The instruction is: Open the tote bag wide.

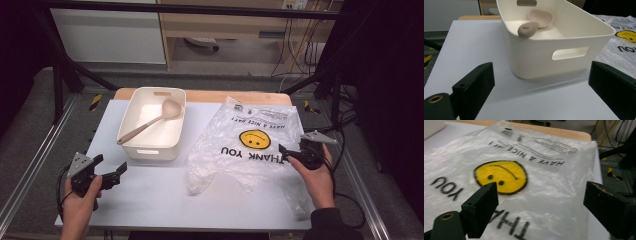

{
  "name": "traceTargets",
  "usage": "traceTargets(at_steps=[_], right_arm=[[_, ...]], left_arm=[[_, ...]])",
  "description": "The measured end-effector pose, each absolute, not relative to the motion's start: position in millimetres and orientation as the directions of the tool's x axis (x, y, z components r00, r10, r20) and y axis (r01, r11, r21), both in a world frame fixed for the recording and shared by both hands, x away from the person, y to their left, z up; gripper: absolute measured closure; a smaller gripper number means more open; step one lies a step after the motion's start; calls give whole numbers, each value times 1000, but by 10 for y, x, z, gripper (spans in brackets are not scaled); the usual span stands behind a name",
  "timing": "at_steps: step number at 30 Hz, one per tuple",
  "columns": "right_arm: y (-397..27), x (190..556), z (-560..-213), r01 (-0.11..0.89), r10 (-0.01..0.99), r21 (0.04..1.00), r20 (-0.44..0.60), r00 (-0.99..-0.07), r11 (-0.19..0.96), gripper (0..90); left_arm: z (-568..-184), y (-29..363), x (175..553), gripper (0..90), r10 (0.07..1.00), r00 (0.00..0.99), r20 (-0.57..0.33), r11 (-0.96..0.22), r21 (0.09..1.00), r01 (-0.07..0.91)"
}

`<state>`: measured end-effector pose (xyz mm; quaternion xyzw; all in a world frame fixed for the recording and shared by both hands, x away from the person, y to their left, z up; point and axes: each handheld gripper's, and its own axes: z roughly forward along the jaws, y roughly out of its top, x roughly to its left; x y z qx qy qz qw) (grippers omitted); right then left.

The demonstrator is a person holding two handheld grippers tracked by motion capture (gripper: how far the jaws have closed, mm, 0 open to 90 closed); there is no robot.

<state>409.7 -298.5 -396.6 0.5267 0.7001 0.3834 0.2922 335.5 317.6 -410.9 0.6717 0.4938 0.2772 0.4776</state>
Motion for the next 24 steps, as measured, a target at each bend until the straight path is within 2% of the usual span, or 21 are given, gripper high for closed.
traceTargets(at_steps=[7,10,19,24], right_arm=[[-2582,3929,-4004,530,924,818,-3,-383,223,108],[-2266,3822,-4067,527,887,801,-9,-462,283,113],[-1661,3686,-4232,501,785,747,-45,-618,436,112],[-1499,3641,-4269,490,751,740,-31,-659,461,107]], left_arm=[[-4107,3172,3357,63,927,363,-98,-60,914,400],[-4112,3170,3358,62,927,362,-101,-58,914,403],[-4119,3166,3359,62,927,364,-95,-66,911,406],[-4121,3164,3363,62,927,363,-95,-67,910,409]])
